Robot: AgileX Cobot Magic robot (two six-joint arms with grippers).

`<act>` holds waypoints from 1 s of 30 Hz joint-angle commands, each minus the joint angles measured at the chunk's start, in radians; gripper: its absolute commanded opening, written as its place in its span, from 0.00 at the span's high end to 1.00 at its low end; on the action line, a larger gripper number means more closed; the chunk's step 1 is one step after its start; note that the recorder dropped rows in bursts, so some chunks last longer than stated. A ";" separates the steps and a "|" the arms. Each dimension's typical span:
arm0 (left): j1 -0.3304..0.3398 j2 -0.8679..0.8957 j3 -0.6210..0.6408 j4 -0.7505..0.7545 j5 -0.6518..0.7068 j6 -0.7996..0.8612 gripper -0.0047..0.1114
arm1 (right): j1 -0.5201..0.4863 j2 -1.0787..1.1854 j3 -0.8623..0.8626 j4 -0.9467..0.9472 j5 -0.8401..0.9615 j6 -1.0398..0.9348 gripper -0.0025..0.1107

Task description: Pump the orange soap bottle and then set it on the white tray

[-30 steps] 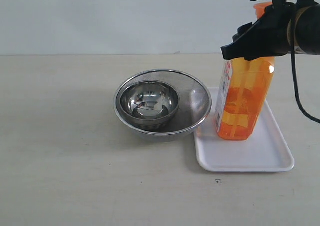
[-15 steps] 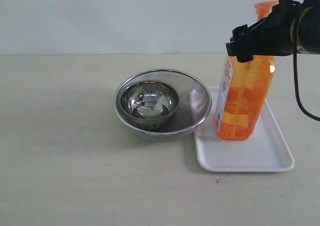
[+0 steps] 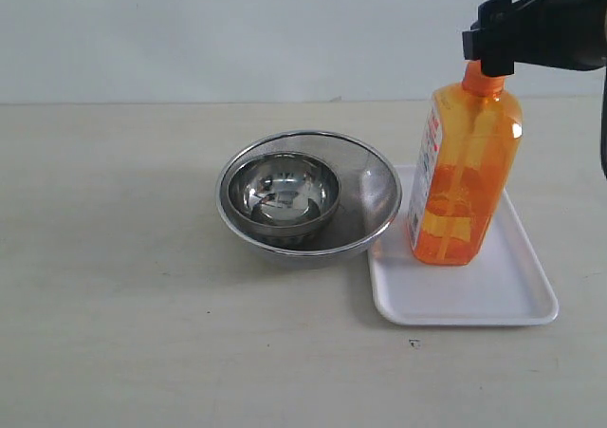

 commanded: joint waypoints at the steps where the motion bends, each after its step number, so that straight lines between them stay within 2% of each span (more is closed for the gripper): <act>1: 0.001 -0.008 0.004 0.009 0.002 -0.011 0.92 | -0.003 -0.025 -0.001 0.066 -0.019 -0.011 0.26; 11: 0.001 -0.008 0.004 0.009 0.002 -0.011 0.92 | -0.003 -0.036 -0.001 0.078 -0.070 -0.014 0.26; 30: 0.001 -0.008 0.004 0.009 -0.001 -0.011 0.92 | -0.003 -0.275 -0.001 0.076 -0.043 -0.054 0.26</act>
